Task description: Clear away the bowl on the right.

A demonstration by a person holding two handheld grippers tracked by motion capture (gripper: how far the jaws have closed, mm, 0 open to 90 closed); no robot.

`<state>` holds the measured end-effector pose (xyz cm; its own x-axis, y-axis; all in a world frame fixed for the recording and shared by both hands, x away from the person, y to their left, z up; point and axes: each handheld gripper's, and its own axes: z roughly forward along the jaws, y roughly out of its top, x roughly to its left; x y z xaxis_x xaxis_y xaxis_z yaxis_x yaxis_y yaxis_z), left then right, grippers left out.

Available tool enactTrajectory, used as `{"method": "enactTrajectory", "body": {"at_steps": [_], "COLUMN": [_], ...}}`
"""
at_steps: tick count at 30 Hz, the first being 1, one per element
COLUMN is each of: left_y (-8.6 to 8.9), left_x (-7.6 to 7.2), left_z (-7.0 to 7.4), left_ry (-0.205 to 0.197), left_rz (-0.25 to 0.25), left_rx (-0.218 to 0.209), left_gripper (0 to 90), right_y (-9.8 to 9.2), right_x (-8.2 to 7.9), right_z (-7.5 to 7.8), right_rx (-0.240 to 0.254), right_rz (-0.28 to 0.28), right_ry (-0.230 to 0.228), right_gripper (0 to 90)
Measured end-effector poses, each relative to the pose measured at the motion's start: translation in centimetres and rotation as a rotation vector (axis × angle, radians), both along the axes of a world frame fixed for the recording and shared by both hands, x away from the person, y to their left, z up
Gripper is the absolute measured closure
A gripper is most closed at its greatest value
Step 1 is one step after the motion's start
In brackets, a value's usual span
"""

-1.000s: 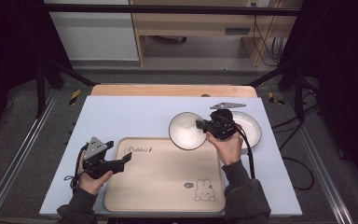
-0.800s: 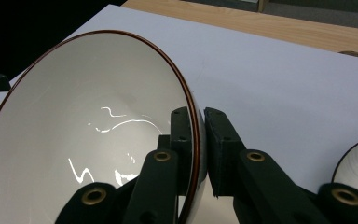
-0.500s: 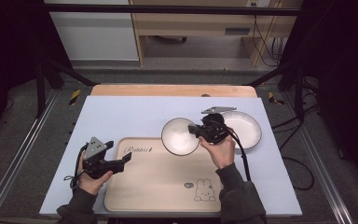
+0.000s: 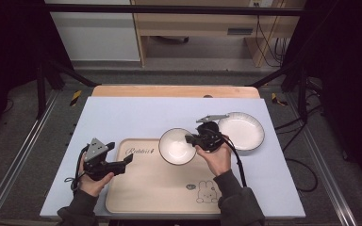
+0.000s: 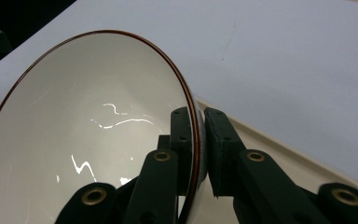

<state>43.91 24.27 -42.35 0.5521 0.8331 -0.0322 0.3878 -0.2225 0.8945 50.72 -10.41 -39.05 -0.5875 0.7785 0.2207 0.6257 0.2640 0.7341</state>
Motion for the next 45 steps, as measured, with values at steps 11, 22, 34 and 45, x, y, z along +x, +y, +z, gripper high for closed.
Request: {"method": "enactTrajectory", "body": {"at_steps": [11, 22, 34, 45], "left_y": [0.0, 0.0, 0.0, 0.0], "left_x": [0.0, 0.0, 0.0, 0.0], "left_z": [0.0, 0.0, -0.1, -0.1], "left_ry": [0.0, 0.002, 0.003, 0.002], "left_rz": [0.0, 0.001, 0.0, 0.0], "left_rx": [0.001, 0.0, 0.003, 0.001], "left_gripper": [15.5, 15.5, 15.5, 15.5], "right_y": [1.1, 2.0, 2.5, 2.8], "right_x": [-0.1, 0.5, 0.7, 0.9], "right_z": [-2.1, -3.4, -4.5, -5.1], "right_rx": [-0.027, -0.042, -0.061, -0.065], "right_rz": [0.02, 0.023, 0.033, 0.035], "right_ry": [0.047, 0.074, 0.106, 0.141], "right_gripper": [82.5, 82.5, 82.3, 82.2]}}
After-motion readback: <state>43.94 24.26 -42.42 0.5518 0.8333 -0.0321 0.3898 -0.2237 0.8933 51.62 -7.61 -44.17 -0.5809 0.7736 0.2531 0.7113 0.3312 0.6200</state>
